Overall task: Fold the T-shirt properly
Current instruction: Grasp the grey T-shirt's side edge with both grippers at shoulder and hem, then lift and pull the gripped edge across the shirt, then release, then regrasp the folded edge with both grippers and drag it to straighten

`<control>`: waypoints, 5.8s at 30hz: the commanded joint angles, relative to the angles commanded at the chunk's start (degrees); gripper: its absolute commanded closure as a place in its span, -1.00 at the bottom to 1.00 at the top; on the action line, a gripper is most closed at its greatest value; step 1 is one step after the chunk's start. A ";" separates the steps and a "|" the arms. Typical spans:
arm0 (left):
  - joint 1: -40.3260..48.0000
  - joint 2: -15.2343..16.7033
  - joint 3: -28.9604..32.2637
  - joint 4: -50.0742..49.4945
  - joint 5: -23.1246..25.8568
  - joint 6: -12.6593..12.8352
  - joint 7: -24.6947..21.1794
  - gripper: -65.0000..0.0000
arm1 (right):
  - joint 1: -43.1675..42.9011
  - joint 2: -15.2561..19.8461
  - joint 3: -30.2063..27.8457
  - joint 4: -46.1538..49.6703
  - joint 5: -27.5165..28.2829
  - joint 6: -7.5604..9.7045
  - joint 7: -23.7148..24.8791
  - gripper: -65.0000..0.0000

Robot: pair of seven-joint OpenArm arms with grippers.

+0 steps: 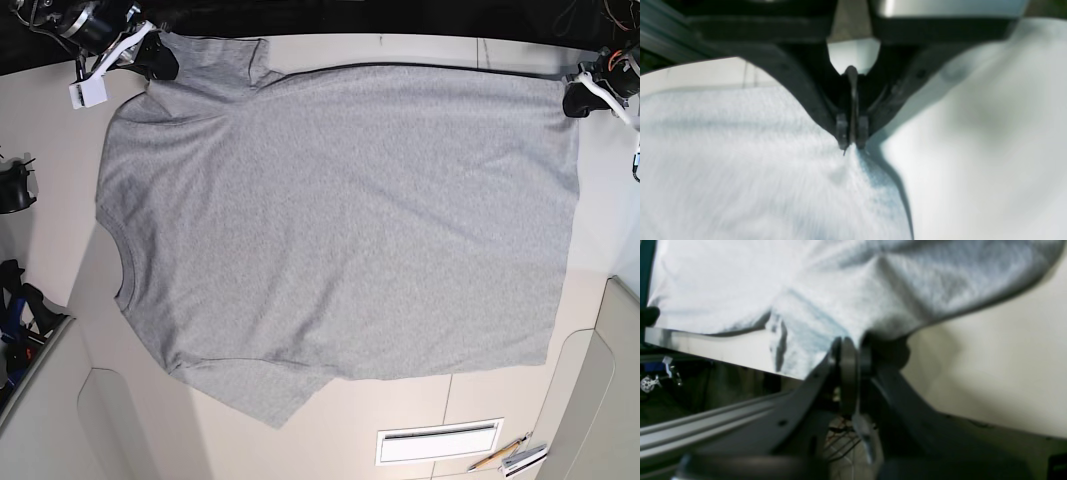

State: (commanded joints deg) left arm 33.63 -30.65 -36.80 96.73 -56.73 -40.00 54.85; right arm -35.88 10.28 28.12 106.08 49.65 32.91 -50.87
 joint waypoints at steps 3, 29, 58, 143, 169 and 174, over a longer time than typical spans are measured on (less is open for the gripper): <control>-0.35 -0.02 -0.85 0.09 -0.90 0.00 -0.20 1.00 | 1.03 0.00 0.44 0.81 0.76 0.13 0.00 1.00; -21.77 -0.02 8.63 -10.12 13.38 0.36 -11.39 1.00 | 28.94 0.02 0.37 -8.61 -6.19 0.33 1.62 1.00; -33.77 -2.99 15.76 -21.99 17.49 4.82 -12.09 0.13 | 39.74 0.07 6.45 -23.12 -6.34 0.24 -0.57 -0.09; -6.99 1.27 7.08 2.93 17.16 5.04 -4.83 1.00 | 17.20 7.23 9.66 -18.12 3.96 1.64 -9.38 1.00; -0.92 1.27 7.08 3.50 14.14 3.75 -0.57 0.96 | 13.31 12.41 9.75 -17.79 2.49 1.51 -9.60 0.78; -0.92 1.27 7.08 3.50 14.14 3.79 0.44 0.12 | 13.29 12.41 9.92 -17.79 1.77 1.36 -9.55 -0.04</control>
State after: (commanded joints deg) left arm 32.71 -29.39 -29.71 100.22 -42.59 -36.21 55.29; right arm -22.59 22.70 38.04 88.29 51.42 34.26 -60.42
